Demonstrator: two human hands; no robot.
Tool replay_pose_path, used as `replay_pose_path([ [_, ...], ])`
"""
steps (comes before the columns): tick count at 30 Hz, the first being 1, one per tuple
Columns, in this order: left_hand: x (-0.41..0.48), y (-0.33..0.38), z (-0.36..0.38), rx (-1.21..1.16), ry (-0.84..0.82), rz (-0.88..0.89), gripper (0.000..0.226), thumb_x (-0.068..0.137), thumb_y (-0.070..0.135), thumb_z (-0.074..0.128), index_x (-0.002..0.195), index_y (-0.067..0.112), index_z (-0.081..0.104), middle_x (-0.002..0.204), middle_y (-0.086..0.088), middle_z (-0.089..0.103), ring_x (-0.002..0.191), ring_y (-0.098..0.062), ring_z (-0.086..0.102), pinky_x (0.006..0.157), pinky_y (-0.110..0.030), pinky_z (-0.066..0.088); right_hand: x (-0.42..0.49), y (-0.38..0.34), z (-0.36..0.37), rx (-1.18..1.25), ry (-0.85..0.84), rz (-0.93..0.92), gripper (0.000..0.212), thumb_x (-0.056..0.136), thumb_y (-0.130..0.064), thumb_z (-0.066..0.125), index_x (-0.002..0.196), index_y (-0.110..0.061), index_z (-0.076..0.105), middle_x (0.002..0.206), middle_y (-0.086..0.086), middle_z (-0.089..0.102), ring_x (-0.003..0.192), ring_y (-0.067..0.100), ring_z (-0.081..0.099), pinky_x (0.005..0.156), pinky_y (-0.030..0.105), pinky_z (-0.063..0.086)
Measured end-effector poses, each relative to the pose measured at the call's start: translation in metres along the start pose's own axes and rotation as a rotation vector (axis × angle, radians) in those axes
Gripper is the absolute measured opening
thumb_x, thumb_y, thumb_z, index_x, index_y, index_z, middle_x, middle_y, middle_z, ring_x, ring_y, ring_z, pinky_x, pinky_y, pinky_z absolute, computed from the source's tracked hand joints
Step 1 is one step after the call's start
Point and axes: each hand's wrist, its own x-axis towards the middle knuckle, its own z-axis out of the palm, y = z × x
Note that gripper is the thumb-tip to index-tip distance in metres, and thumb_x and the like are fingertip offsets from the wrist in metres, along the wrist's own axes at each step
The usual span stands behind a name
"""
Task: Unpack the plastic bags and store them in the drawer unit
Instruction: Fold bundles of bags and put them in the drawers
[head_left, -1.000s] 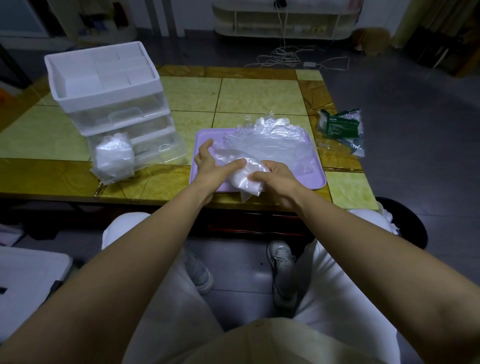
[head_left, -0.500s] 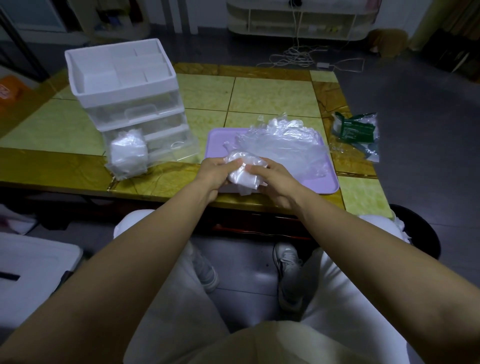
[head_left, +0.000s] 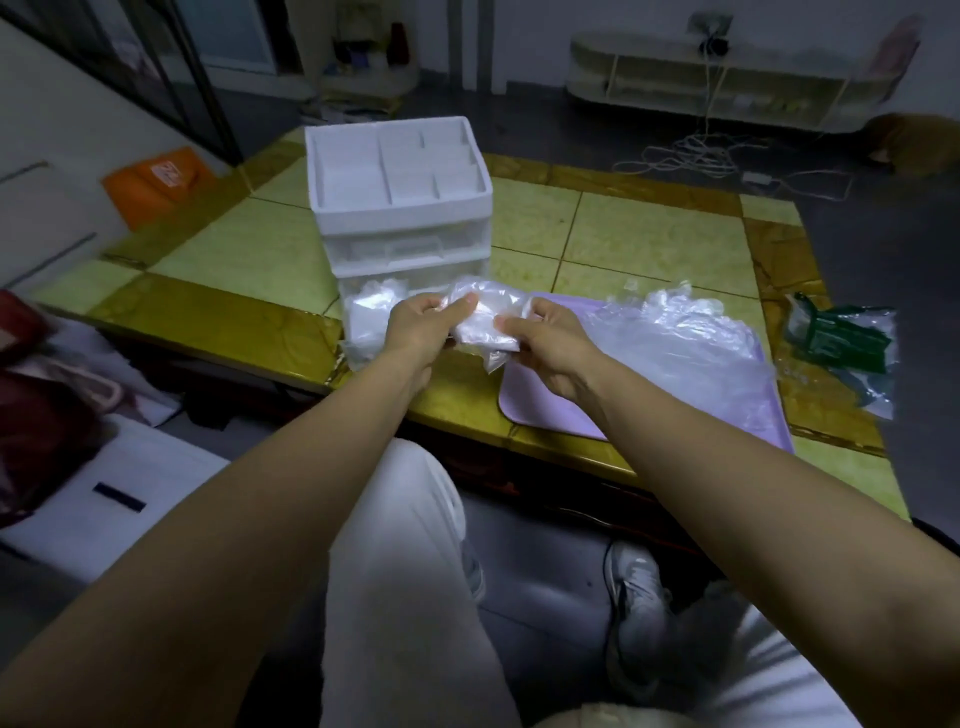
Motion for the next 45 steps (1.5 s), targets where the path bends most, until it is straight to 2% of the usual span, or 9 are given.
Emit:
replay_pose_path([
  [4, 0.029, 0.015, -0.034, 0.117, 0.066, 0.059, 0.027, 0.088, 0.039, 0.062, 0.078, 0.015, 0.06, 0.078, -0.006, 0.059, 0.074, -0.02, 0.053, 0.071, -0.033, 0.049, 0.031, -0.015, 0.029, -0.064, 0.053, -0.035, 0.033, 0.086, 0.004, 0.061, 0.119, -0.001, 0.056, 0.106, 0.014, 0.064, 0.078, 0.02, 0.065, 0.064, 0.026, 0.058],
  [9, 0.054, 0.016, -0.065, 0.479, 0.204, 0.25, 0.011, 0.088, 0.017, 0.06, 0.095, 0.012, 0.067, 0.101, -0.002, 0.067, 0.091, -0.016, 0.06, 0.079, -0.023, 0.044, 0.072, -0.016, 0.048, -0.347, 0.161, -0.045, 0.038, 0.077, -0.007, 0.067, 0.114, -0.005, 0.06, 0.113, 0.017, 0.066, 0.098, 0.034, 0.067, 0.083, 0.049, 0.058],
  [16, 0.071, 0.002, -0.078, 0.881, -0.046, 0.443, 0.024, 0.083, 0.014, 0.064, 0.105, 0.022, 0.067, 0.11, 0.0, 0.061, 0.091, -0.016, 0.058, 0.079, -0.026, 0.045, 0.1, -0.006, 0.071, -0.935, 0.063, -0.006, 0.028, 0.08, -0.014, 0.064, 0.105, -0.005, 0.056, 0.112, 0.016, 0.062, 0.104, 0.034, 0.061, 0.091, 0.046, 0.053],
  [20, 0.078, -0.002, -0.075, 0.976, -0.196, 0.447, 0.025, 0.085, 0.022, 0.065, 0.109, 0.026, 0.069, 0.113, 0.004, 0.06, 0.089, -0.011, 0.055, 0.079, -0.026, 0.043, 0.108, -0.006, 0.078, -1.055, 0.025, 0.052, 0.035, 0.084, -0.016, 0.062, 0.115, -0.001, 0.055, 0.104, 0.014, 0.058, 0.1, 0.03, 0.06, 0.083, 0.037, 0.051],
  [26, 0.086, -0.007, -0.064, 1.04, -0.209, 0.388, 0.028, 0.083, 0.033, 0.069, 0.109, 0.024, 0.068, 0.117, 0.001, 0.063, 0.104, -0.019, 0.059, 0.089, -0.036, 0.048, 0.106, -0.008, 0.077, -1.313, -0.023, -0.021, 0.012, 0.087, -0.019, 0.058, 0.085, -0.007, 0.057, 0.107, 0.016, 0.06, 0.096, 0.026, 0.054, 0.074, 0.033, 0.042],
  [30, 0.089, -0.009, -0.059, 1.086, -0.195, 0.341, 0.034, 0.077, 0.036, 0.072, 0.108, 0.024, 0.065, 0.117, 0.0, 0.061, 0.109, -0.021, 0.056, 0.093, -0.041, 0.048, 0.102, -0.001, 0.069, -1.365, 0.091, -0.285, 0.044, 0.079, -0.02, 0.068, 0.118, -0.007, 0.052, 0.128, 0.016, 0.044, 0.114, 0.03, 0.049, 0.082, 0.034, 0.044],
  [33, 0.089, -0.009, -0.054, 1.113, -0.172, 0.325, 0.038, 0.074, 0.04, 0.074, 0.108, 0.025, 0.065, 0.118, 0.0, 0.061, 0.113, -0.022, 0.055, 0.097, -0.043, 0.045, 0.101, 0.005, 0.065, -1.328, 0.097, -0.485, 0.031, 0.078, -0.01, 0.064, 0.108, -0.01, 0.057, 0.115, 0.011, 0.054, 0.099, 0.027, 0.055, 0.07, 0.032, 0.042],
  [37, 0.085, -0.008, -0.05, 1.165, -0.133, 0.323, 0.043, 0.074, 0.041, 0.074, 0.112, 0.025, 0.064, 0.123, -0.004, 0.052, 0.119, -0.025, 0.046, 0.096, -0.043, 0.044, 0.109, 0.011, 0.067, -1.462, -0.018, -0.297, 0.019, 0.082, -0.008, 0.059, 0.098, -0.004, 0.069, 0.106, 0.013, 0.066, 0.098, 0.029, 0.062, 0.079, 0.033, 0.049],
  [45, 0.084, -0.002, -0.045, 1.304, -0.215, 0.176, 0.049, 0.081, 0.05, 0.065, 0.126, 0.029, 0.061, 0.134, -0.012, 0.04, 0.133, -0.03, 0.03, 0.105, -0.044, 0.037, 0.113, 0.006, 0.064, -1.486, -0.172, -0.245, 0.007, 0.08, -0.013, 0.063, 0.076, -0.007, 0.066, 0.088, 0.011, 0.065, 0.088, 0.027, 0.059, 0.073, 0.032, 0.047],
])
